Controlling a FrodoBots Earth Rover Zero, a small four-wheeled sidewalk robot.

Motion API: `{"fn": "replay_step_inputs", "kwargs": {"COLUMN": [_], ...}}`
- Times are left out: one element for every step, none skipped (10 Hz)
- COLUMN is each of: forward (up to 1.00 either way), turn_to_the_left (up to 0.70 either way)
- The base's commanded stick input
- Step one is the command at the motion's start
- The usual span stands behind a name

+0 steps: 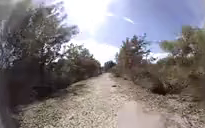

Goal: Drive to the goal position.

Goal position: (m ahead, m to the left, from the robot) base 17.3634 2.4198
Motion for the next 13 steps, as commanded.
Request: {"fn": "replay_step_inputs", "kwargs": {"forward": [0.7, 0.7, 0.7, 0.7, 0.7, 0.7, 0.7, 0.7, 0.7, 0.7, 0.7, 0.7, 0.7], "turn_to_the_left": [0.0, 0.0, 0.0, 0.0, 0.0, 0.0, 0.0, 0.0, 0.0, 0.0, 0.0, 0.0, 0.0]}}
